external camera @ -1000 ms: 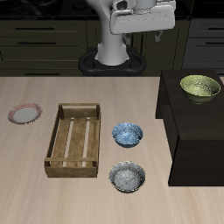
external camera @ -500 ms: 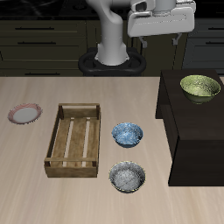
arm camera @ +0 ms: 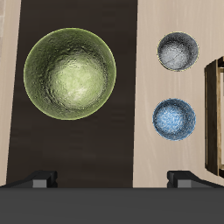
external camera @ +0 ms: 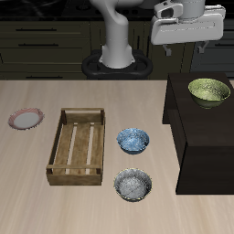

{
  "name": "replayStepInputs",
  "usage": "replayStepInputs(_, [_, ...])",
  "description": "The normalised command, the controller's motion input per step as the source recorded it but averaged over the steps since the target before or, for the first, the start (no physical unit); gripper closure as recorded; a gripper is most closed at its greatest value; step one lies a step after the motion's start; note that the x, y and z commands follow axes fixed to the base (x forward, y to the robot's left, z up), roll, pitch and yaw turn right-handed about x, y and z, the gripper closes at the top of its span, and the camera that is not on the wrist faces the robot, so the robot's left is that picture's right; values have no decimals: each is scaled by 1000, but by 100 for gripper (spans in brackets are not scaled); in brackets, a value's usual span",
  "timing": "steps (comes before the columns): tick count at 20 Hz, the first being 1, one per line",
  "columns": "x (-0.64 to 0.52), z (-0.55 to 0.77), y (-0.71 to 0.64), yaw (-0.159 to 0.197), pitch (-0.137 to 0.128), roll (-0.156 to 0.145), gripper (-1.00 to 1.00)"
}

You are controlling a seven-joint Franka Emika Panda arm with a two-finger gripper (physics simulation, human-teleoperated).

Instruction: Place the green bowl on the plate

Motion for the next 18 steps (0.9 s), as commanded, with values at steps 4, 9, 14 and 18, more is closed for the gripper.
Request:
replayStepInputs(4, [217, -19, 357, 7, 11, -10, -100])
replayStepInputs(9, [250, 34, 143, 2, -8, -35, -100])
replayStepInputs(14, [324, -3, 85, -1, -1, -29, -100])
replayStepInputs(18, [353, -98, -34, -32, 42, -35, -100])
